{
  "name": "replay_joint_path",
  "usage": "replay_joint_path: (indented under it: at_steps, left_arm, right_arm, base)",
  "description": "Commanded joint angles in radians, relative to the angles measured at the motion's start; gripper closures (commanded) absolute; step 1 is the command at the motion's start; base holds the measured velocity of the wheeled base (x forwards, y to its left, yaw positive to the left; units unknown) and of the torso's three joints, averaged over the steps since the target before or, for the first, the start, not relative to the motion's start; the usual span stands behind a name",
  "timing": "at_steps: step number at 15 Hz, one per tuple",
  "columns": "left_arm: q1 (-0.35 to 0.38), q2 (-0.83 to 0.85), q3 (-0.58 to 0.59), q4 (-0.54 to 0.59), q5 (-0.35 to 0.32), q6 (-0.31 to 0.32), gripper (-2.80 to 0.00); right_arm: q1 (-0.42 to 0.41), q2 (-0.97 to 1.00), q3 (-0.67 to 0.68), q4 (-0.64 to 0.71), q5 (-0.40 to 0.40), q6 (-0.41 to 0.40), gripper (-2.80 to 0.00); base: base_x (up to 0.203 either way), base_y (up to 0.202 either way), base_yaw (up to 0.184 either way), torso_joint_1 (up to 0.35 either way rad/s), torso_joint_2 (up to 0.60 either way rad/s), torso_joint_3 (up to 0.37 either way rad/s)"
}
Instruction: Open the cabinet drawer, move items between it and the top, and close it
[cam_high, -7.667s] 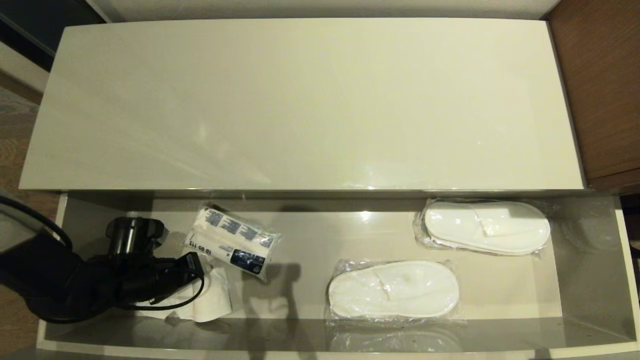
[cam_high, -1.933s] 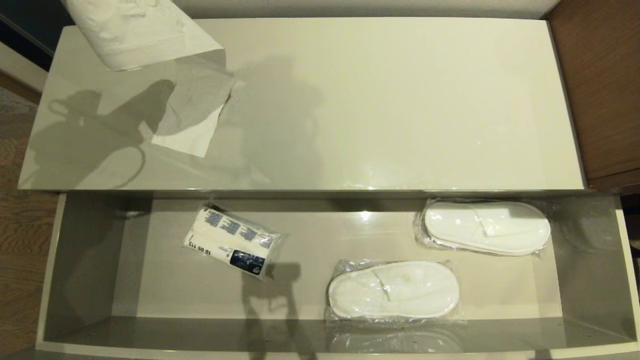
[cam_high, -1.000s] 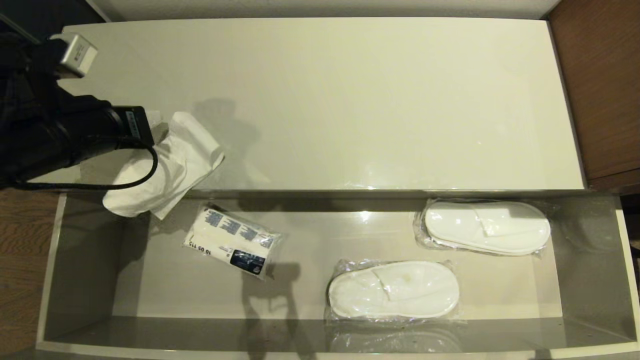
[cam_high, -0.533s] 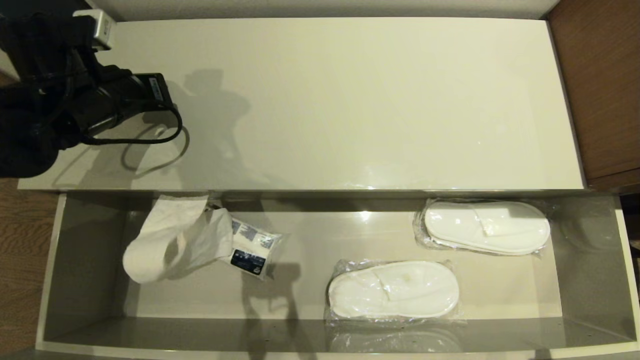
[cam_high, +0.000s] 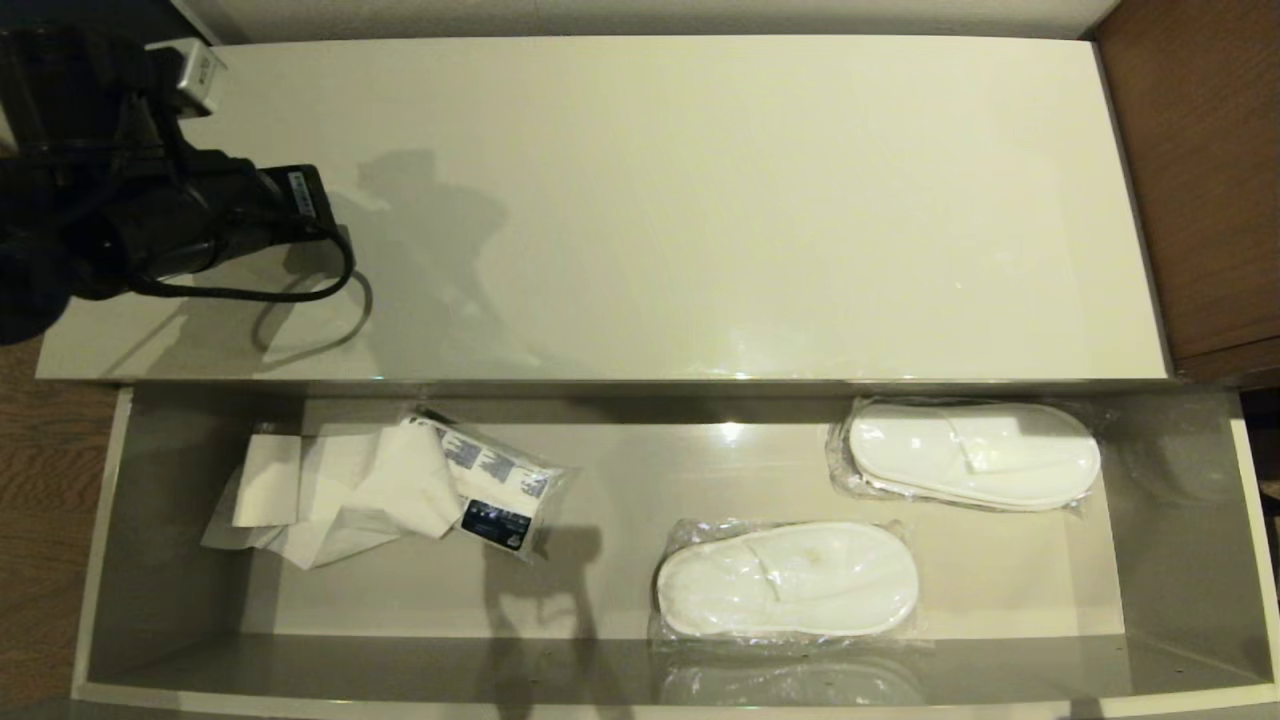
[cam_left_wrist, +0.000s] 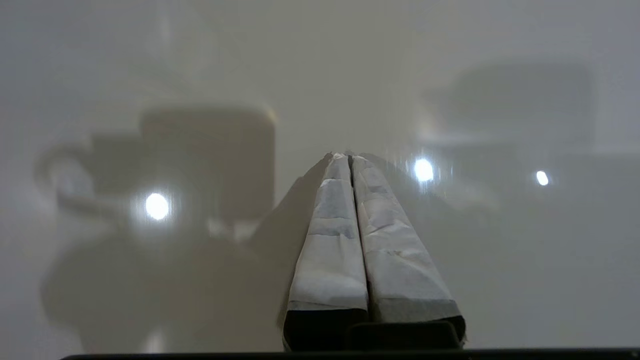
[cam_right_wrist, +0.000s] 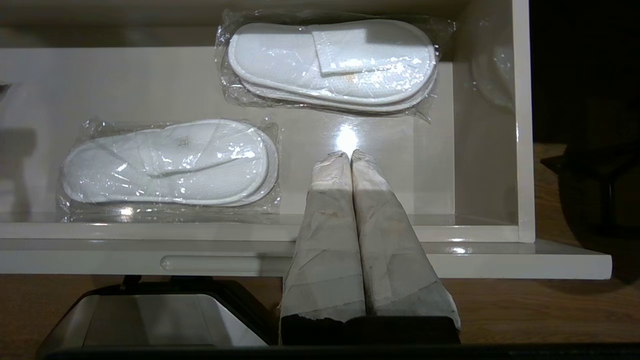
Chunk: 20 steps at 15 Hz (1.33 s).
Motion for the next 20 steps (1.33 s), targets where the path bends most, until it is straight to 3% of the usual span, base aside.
replay_joint_path:
  at_steps: [1,3,5,6,7,9,10,13,14,16,18,20]
  left_arm:
    - [-0.001,-0.181,0.015,0.253,-0.003,-0.069,0.00]
    - [-0.003,-0.274,0.020,0.456,-0.006,-0.139,0.00]
    - [-0.006,-0.300,0.032,0.523,-0.010,-0.170,0.00]
    - [-0.008,-0.355,0.049,0.659,-0.014,-0.194,0.00]
    - [-0.009,-0.423,0.079,0.794,-0.025,-0.215,0.00]
    - [-0.009,-0.540,0.236,0.947,-0.050,-0.254,0.00]
    - [-0.009,-0.574,0.338,0.962,-0.056,-0.261,-2.80]
    - [0.006,-0.561,0.704,0.717,-0.077,-0.279,-2.80]
    - [0.013,-0.552,0.762,0.616,-0.086,-0.284,-2.80]
    - [0.031,-0.466,0.895,0.396,-0.169,-0.293,-2.80]
    - [0.059,-0.373,0.941,0.168,-0.258,-0.333,-2.80]
    - [0.069,-0.321,0.952,0.028,-0.291,-0.378,-2.80]
  right_arm:
    - [-0.001,0.001,0.002,-0.001,0.000,-0.001,0.00]
    - [0.001,0.001,0.002,0.000,0.001,-0.002,0.00]
    - [-0.001,0.001,0.002,-0.001,0.003,-0.010,0.00]
    - [-0.001,0.001,0.002,-0.001,0.003,-0.010,0.00]
    - [0.001,0.001,0.002,-0.001,0.003,-0.010,0.00]
    - [0.000,0.001,0.002,0.000,0.004,-0.010,0.00]
    - [0.000,0.001,0.002,-0.001,0.004,-0.012,0.00]
    - [0.001,0.001,0.002,-0.001,0.007,-0.010,0.00]
    - [0.001,0.001,0.002,-0.002,0.006,-0.010,0.00]
    - [-0.001,0.001,0.002,-0.003,0.006,-0.012,0.00]
    - [-0.001,0.001,0.002,-0.001,0.007,-0.012,0.00]
    - [-0.001,0.001,0.002,0.000,0.007,-0.010,0.00]
  base:
    - [0.000,0.000,0.000,0.000,0.00,0.000]
    - [0.000,0.000,0.000,0.000,0.00,0.000]
    - [0.000,0.000,0.000,0.000,0.00,0.000]
    - [0.000,0.000,0.000,0.000,0.00,0.000]
    - [0.000,0.000,0.000,0.000,0.00,0.000]
    - [0.000,0.000,0.000,0.000,0.00,0.000]
    - [0.000,0.000,0.000,0.000,0.00,0.000]
    - [0.000,0.000,0.000,0.000,0.00,0.000]
    - [0.000,0.000,0.000,0.000,0.00,0.000]
    - [0.000,0.000,0.000,0.000,0.00,0.000]
    - [0.000,0.000,0.000,0.000,0.00,0.000]
    - [0.000,0.000,0.000,0.000,0.00,0.000]
